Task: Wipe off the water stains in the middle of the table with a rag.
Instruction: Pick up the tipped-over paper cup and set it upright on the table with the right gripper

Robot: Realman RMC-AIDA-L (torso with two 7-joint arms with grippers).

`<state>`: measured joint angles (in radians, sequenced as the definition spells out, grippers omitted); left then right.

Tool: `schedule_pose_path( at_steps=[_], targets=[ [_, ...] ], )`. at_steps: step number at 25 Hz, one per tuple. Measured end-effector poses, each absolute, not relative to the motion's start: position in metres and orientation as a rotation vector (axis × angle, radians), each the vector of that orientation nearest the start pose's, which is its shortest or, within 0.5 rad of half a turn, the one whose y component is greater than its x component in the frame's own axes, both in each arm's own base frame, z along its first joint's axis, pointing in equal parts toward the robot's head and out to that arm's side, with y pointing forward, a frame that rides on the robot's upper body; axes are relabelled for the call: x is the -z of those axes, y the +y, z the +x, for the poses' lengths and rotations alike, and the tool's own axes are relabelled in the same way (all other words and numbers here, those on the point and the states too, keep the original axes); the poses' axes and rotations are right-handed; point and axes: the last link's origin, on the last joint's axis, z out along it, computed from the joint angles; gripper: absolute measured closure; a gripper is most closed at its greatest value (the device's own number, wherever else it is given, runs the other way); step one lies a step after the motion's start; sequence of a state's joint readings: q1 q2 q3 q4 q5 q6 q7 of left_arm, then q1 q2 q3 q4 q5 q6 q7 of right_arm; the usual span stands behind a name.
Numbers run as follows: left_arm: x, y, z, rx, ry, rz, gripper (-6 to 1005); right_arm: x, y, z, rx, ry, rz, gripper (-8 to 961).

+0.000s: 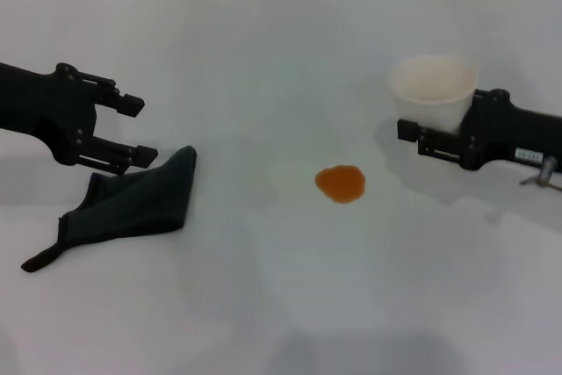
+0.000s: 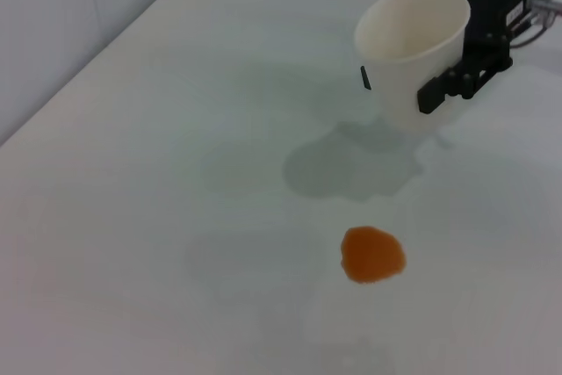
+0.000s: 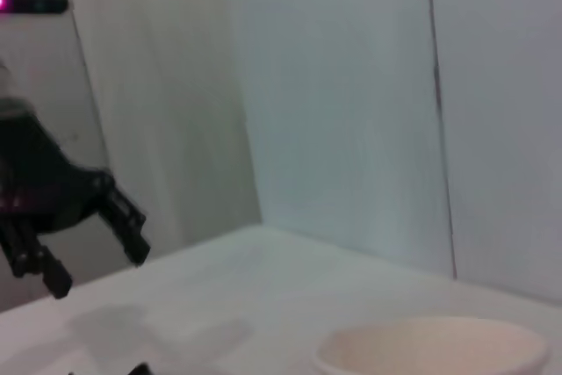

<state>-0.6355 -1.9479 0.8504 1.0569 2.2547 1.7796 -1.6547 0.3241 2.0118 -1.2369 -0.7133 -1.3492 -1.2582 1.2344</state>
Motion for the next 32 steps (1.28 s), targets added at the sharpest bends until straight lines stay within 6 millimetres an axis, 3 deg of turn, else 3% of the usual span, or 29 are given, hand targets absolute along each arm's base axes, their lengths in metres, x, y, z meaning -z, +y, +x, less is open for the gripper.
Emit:
schedule_pose_path(
  at_steps=[5, 10, 15, 32],
  targets=[
    [-0.077, 0.359, -0.217, 0.05, -0.333, -2.973, 312, 0.01, 0.314, 0.286, -0.876, 0.453, -2.373, 351],
    [-0.076, 0.36, -0.215, 0.059, -0.324, -2.973, 315, 0.025, 0.306, 0.298, -0.856, 0.392, -2.298, 355],
    [-0.073, 0.361, -0.21, 0.061, -0.304, -2.981, 317, 0.039, 0.303, 0.301, -0.823, 0.398, -2.307, 356],
    [-0.064, 0.361, -0.203, 0.07, -0.286, -2.997, 326, 0.055, 0.306, 0.31, -0.662, 0.382, -2.365, 364]
  ],
)
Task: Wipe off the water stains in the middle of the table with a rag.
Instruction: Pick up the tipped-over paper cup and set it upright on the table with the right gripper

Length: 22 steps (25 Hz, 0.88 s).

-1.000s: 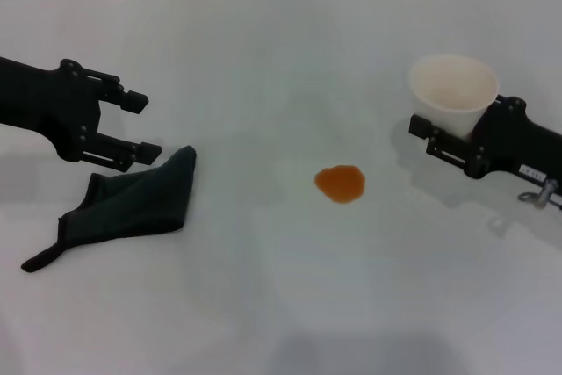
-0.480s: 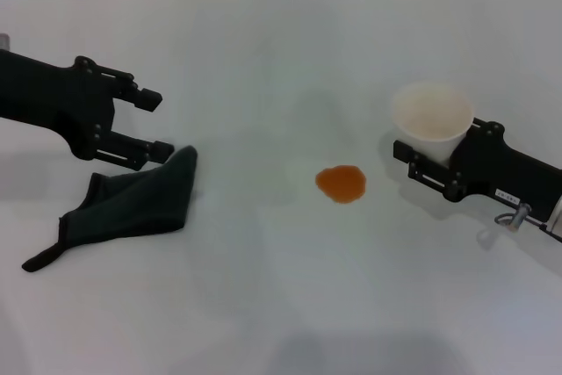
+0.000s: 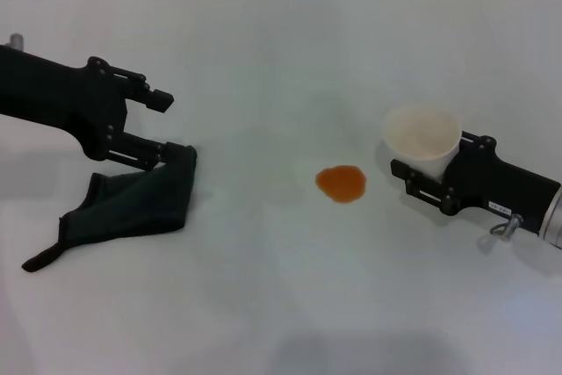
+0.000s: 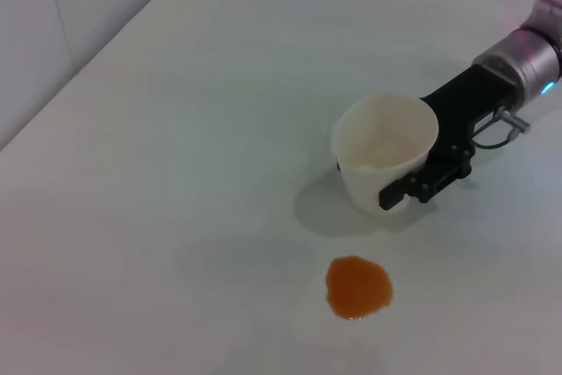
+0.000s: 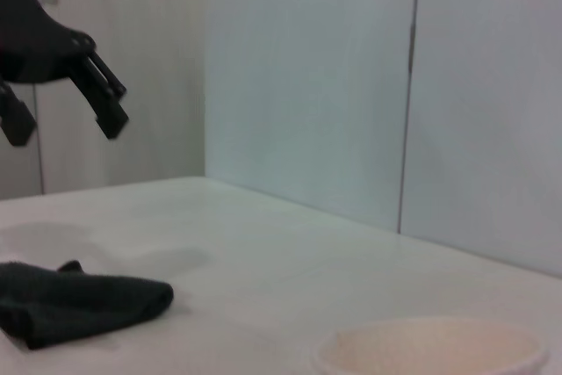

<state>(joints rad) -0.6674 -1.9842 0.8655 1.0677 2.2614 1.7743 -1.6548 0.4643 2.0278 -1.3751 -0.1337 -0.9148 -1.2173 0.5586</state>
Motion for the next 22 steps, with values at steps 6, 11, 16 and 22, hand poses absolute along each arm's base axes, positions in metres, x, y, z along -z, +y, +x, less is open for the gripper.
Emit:
schedule_pose_path(
  at_steps=[6, 11, 16, 22],
  targets=[
    [-0.061, 0.361, -0.202, 0.076, -0.289, -3.002, 329, 0.055, 0.305, 0.312, -0.657, 0.398, -2.362, 365],
    [-0.06, 0.36, -0.202, 0.078, -0.292, -3.004, 332, 0.056, 0.303, 0.314, -0.655, 0.407, -2.36, 354],
    [-0.06, 0.36, -0.202, 0.077, -0.298, -3.005, 334, 0.055, 0.3, 0.316, -0.659, 0.412, -2.358, 342],
    [-0.058, 0.359, -0.202, 0.068, -0.3, -3.014, 337, 0.054, 0.296, 0.319, -0.667, 0.445, -2.346, 277]
  ],
)
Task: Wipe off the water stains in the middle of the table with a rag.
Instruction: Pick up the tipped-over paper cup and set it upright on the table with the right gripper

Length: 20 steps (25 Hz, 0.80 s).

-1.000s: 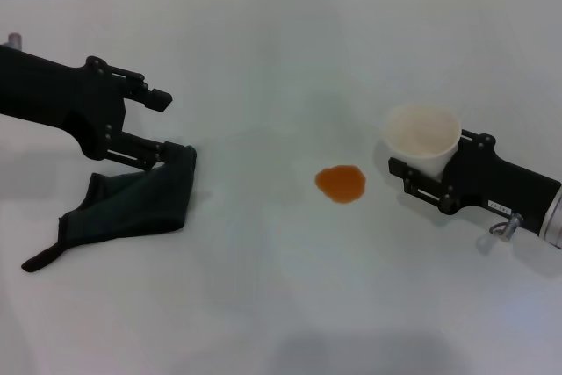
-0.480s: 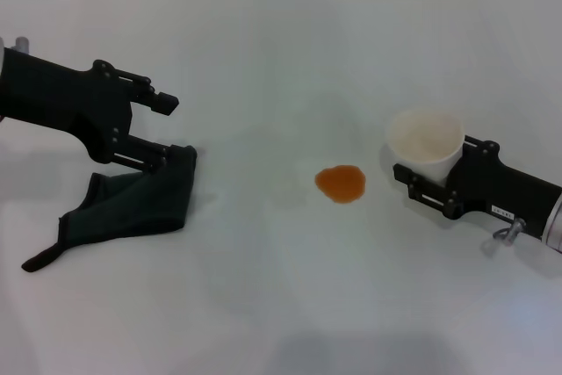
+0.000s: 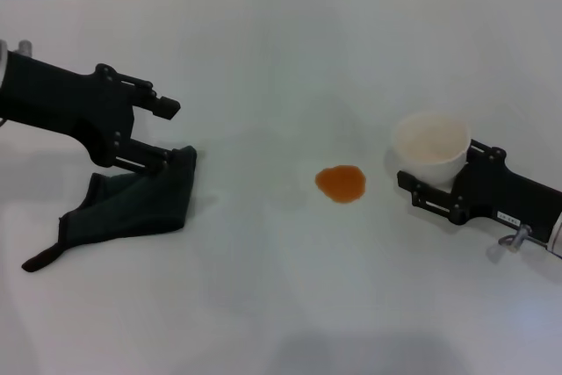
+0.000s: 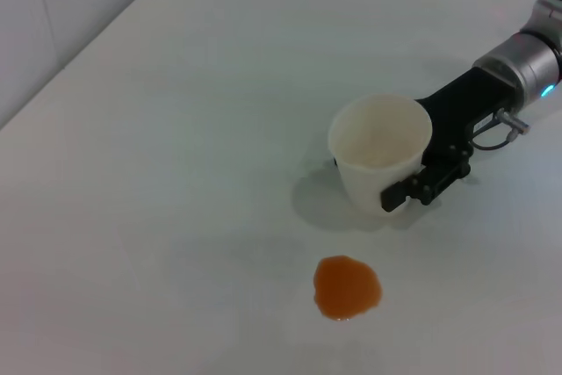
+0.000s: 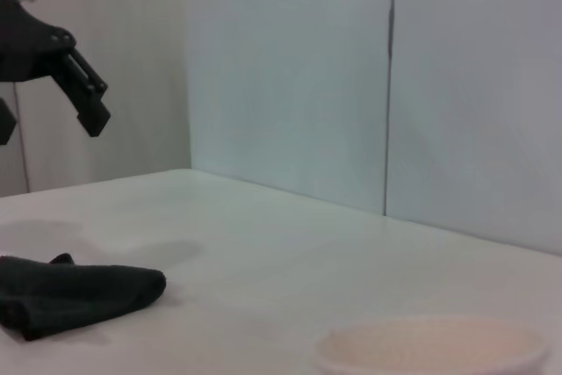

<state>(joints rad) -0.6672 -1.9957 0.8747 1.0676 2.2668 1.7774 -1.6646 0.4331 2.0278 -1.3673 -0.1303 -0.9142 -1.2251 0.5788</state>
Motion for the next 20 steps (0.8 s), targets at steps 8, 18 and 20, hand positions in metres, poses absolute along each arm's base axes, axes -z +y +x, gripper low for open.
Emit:
schedule_pose_path(
  at_steps=[8, 18, 20],
  targets=[
    [-0.0574, 0.3588, -0.2031, 0.057, -0.305, -3.013, 341, 0.0542, 0.2953, 0.3201, -0.675, 0.465, -2.343, 81],
    [-0.0567, 0.3564, -0.2077, 0.036, -0.324, -3.016, 347, 0.0491, 0.2879, 0.3238, -0.702, 0.472, -2.334, 85],
    [-0.0566, 0.3563, -0.2079, 0.034, -0.324, -3.016, 348, 0.0467, 0.2873, 0.3247, -0.713, 0.492, -2.335, 85]
  ],
)
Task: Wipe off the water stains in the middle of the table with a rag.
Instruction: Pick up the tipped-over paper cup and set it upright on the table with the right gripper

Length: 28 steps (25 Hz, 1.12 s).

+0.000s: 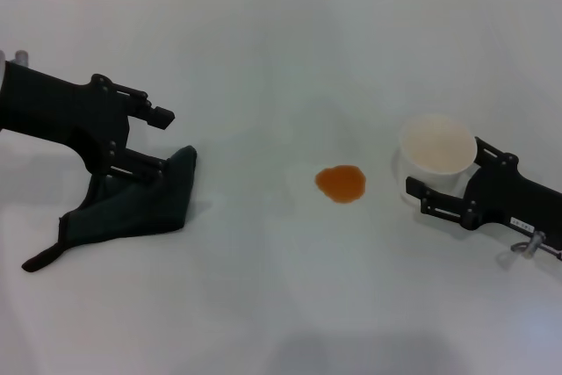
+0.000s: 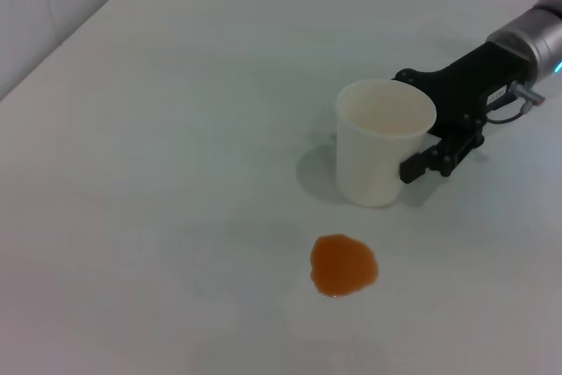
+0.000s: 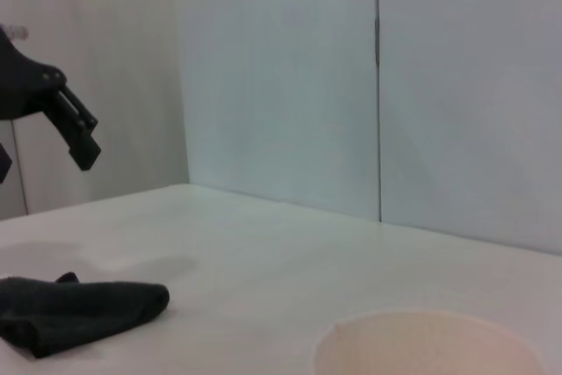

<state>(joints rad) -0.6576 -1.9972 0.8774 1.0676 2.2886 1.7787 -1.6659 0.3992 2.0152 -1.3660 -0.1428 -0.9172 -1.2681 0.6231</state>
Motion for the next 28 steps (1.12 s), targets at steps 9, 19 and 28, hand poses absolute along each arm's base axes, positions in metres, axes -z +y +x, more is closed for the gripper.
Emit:
schedule_pose_path(
  at_steps=[9, 19, 28],
  targets=[
    [-0.058, 0.356, -0.209, 0.028, -0.325, -3.014, 352, 0.032, 0.285, 0.332, -0.713, 0.538, -2.39, 84],
    [-0.064, 0.352, -0.215, 0.013, -0.348, -2.987, 357, 0.013, 0.288, 0.337, -0.593, 0.562, -2.484, 84],
    [-0.066, 0.35, -0.221, -0.006, -0.377, -2.971, 362, -0.018, 0.296, 0.326, -0.33, 0.528, -2.578, 84]
  ],
)
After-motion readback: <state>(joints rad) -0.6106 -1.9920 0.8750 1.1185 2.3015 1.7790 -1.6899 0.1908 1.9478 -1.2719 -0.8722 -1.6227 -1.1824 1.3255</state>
